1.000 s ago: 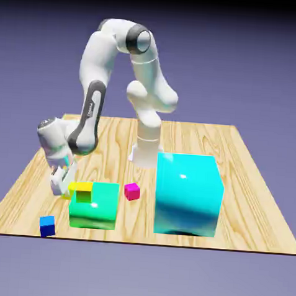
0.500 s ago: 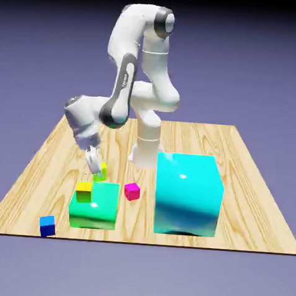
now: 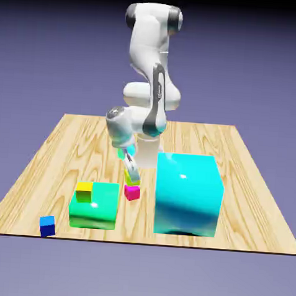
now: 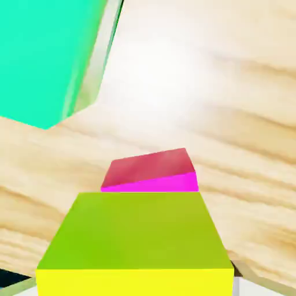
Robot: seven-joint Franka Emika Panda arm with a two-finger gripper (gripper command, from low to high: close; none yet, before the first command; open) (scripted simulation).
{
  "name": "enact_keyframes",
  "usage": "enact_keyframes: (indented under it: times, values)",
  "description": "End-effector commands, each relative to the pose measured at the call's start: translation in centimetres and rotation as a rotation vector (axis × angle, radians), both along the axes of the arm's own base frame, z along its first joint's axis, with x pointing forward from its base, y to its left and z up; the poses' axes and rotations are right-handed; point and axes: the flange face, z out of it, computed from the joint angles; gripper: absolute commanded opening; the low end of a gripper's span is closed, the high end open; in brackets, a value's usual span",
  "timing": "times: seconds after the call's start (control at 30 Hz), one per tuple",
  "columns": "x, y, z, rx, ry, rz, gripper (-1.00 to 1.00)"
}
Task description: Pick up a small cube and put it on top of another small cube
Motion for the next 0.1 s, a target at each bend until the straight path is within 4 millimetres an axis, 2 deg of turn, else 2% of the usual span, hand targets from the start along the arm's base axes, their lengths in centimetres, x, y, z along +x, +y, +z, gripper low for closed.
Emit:
enact_keyframes:
  times: [0.0,0.03,0.07]
  values:
    - [0.00,0.04,0.00,0.000,0.000,0.001,1.00]
    - [0.00,0.04,0.00,0.000,0.000,0.001,1.00]
    - [0.22,-0.08,0.90,0.005,-0.002,0.002,1.00]
